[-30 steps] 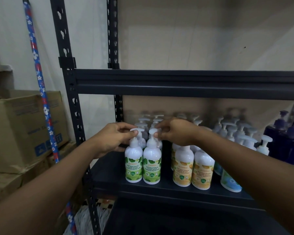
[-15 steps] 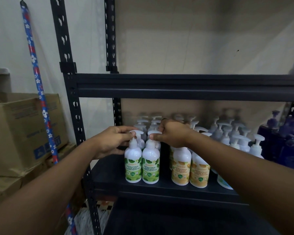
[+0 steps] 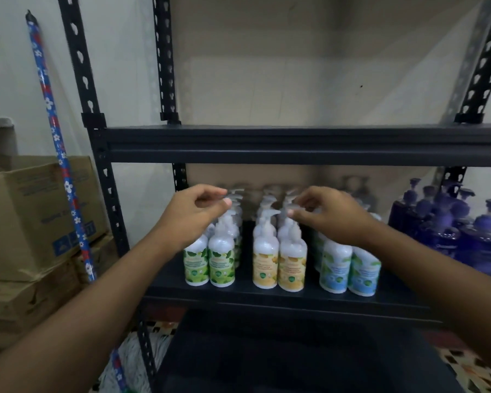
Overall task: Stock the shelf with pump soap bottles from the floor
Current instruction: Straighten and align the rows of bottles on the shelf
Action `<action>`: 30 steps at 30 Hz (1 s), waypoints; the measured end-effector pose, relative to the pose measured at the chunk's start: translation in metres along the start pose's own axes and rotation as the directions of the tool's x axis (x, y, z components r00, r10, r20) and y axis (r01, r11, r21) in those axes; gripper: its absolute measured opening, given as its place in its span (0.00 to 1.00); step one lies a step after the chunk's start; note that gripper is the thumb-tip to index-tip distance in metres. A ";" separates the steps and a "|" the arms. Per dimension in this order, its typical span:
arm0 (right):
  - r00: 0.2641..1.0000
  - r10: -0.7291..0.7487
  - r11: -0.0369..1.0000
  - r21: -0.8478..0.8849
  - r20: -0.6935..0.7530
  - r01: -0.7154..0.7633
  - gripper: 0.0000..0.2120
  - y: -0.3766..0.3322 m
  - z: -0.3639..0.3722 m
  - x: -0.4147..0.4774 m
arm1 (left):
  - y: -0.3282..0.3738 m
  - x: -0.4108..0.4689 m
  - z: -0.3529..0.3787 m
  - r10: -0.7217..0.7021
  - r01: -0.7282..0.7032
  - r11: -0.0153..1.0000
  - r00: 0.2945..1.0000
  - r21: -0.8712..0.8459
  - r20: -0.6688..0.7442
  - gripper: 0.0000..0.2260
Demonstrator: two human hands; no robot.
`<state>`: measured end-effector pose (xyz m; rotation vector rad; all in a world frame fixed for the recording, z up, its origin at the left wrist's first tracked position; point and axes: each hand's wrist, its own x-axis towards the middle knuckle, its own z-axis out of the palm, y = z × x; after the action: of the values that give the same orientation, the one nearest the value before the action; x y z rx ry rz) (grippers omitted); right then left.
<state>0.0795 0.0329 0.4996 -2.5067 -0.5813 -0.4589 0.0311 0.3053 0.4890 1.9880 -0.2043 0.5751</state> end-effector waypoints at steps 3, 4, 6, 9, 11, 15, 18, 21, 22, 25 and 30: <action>0.997 0.054 0.997 0.054 0.053 -0.057 0.16 0.027 -0.027 -0.019 | 0.018 -0.009 0.030 -0.013 0.013 1.000 0.998 -0.002 0.059 0.08; 0.996 0.064 0.995 0.071 0.068 -0.069 0.15 0.034 -0.032 -0.023 | 0.019 -0.009 0.039 -0.034 0.034 0.999 0.997 -0.006 0.075 0.09; 0.992 0.084 0.990 0.105 0.096 -0.094 0.13 0.047 -0.036 -0.026 | 0.018 -0.005 0.052 -0.087 0.088 0.996 0.992 -0.008 0.097 0.12; 0.992 0.087 0.985 0.143 0.096 -0.100 0.13 0.056 -0.029 -0.022 | 0.010 0.007 0.069 -0.141 0.144 0.989 0.986 -0.025 0.095 0.15; 0.993 0.079 0.989 0.119 0.089 -0.089 0.14 0.054 -0.020 -0.016 | 0.004 0.018 0.080 -0.180 0.181 0.984 0.980 0.001 0.083 0.19; 0.996 0.055 0.998 0.010 0.070 -0.056 0.21 0.048 0.006 0.001 | -0.008 0.039 0.095 -0.245 0.242 0.969 0.966 0.038 0.081 0.21; 0.999 0.024 0.970 -0.244 0.021 -0.018 0.23 0.046 0.022 0.011 | -0.018 0.047 0.100 -0.286 0.289 0.957 0.950 -0.007 0.126 0.18; 0.997 0.044 0.958 -0.285 0.064 -0.024 0.22 0.049 0.025 0.018 | -0.022 0.050 0.103 -0.297 0.310 0.949 0.942 -0.062 0.158 0.10; 0.995 0.060 0.963 -0.269 0.083 -0.036 0.22 0.052 0.026 0.019 | -0.022 0.050 0.102 -0.299 0.313 0.947 0.940 -0.065 0.166 0.09; 0.992 0.090 0.968 -0.240 0.085 -0.068 0.22 0.060 0.028 0.025 | -0.022 0.052 0.100 -0.318 0.337 0.939 0.927 -0.072 0.201 0.08; 0.987 0.141 0.978 -0.167 0.078 -0.127 0.22 0.058 0.028 0.029 | -0.019 0.053 0.096 -0.360 0.400 0.912 0.887 -0.092 0.290 0.08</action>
<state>0.1377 0.0124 0.4655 -2.7125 -0.4191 -0.3572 0.1142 0.2355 0.4630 1.8858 -0.0146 0.0327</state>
